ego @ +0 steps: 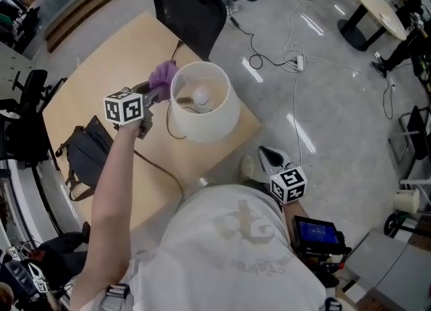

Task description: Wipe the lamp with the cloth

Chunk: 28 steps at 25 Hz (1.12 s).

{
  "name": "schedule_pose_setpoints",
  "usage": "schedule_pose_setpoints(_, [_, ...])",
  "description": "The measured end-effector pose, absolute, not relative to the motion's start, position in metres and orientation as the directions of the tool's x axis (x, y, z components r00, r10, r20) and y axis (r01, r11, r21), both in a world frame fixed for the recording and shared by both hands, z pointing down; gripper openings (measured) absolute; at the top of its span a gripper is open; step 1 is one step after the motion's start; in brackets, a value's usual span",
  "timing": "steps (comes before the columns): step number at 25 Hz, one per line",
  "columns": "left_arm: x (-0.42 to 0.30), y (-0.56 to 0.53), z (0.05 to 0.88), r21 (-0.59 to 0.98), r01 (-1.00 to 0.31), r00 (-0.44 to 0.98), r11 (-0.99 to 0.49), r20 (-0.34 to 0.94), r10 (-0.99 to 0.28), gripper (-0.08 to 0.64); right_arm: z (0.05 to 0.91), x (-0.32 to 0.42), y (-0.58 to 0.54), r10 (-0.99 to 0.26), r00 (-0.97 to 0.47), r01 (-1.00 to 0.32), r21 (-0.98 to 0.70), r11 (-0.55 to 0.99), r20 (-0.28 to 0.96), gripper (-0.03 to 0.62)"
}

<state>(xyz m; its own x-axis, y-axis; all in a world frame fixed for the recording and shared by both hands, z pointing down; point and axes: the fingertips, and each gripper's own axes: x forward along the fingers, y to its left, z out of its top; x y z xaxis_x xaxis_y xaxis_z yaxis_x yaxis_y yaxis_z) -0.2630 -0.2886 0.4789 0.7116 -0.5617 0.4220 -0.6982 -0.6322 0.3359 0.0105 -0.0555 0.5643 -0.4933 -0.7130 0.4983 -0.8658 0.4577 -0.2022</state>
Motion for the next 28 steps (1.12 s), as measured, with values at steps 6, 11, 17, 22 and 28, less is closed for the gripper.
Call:
schedule_pose_setpoints(6, [-0.247,-0.297,0.381,0.374,-0.611,0.792,-0.698,0.270,-0.548,0.077,0.568,0.024,-0.082,-0.693,-0.524,-0.846,-0.209,0.490,0.495,0.014])
schedule_pose_setpoints(11, [-0.217,-0.290,0.359,0.398,-0.527,0.846,-0.751,0.330,-0.419,0.077,0.571,0.022,-0.103,-0.679,-0.555,-0.827,-0.224,0.516,0.481,0.014])
schedule_pose_setpoints(17, [-0.204,-0.294,0.390,0.424,-0.523,0.833,-0.739,0.439,-0.338,0.077,0.574,0.028,-0.112,-0.672,-0.558,-0.824,-0.229,0.518,0.486,0.014])
schedule_pose_setpoints(22, [-0.189,-0.313,0.428,0.414,-0.524,0.806,-0.744,0.524,-0.275,0.077,0.585,0.053,-0.119,-0.680,-0.536,-0.840,-0.242,0.485,0.500,0.014])
schedule_pose_setpoints(28, [-0.174,-0.330,0.482,0.432,-0.529,0.774,-0.731,0.599,-0.205,0.077,0.599,0.070,-0.119,-0.685,-0.518,-0.854,-0.260,0.451,0.512,0.014])
